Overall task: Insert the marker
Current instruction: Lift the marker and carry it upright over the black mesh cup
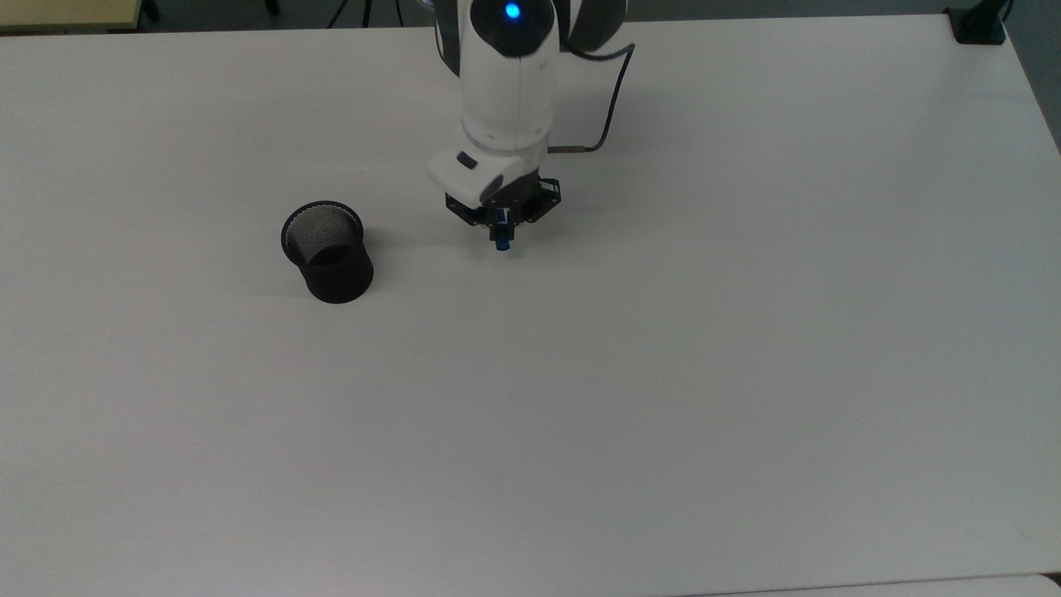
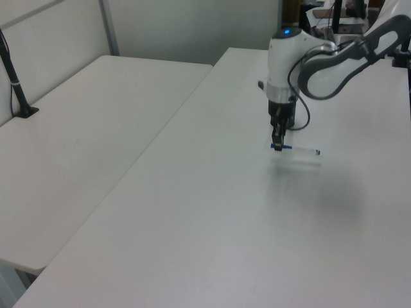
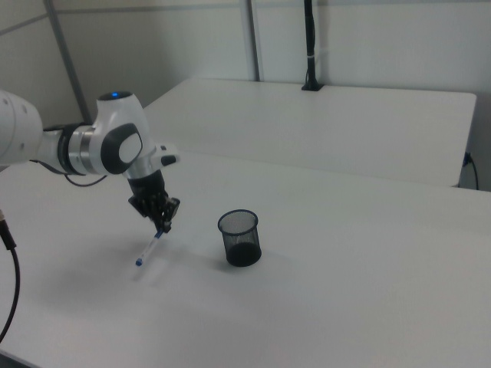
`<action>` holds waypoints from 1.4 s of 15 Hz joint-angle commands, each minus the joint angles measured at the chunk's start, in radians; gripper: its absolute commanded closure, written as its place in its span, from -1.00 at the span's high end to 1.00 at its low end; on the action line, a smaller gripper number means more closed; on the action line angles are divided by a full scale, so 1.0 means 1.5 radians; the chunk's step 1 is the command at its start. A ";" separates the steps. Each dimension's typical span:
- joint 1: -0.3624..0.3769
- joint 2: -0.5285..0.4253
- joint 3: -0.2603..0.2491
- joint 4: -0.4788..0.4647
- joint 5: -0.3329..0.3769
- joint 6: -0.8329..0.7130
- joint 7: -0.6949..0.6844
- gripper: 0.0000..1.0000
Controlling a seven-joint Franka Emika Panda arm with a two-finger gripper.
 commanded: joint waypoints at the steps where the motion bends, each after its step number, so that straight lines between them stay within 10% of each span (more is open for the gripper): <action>1: -0.034 -0.119 -0.001 -0.035 -0.008 0.005 0.013 -1.00; 9: -0.128 -0.242 -0.001 -0.135 -0.015 0.237 0.005 -1.00; 21: -0.237 -0.123 -0.002 -0.213 -0.035 0.714 -0.035 -1.00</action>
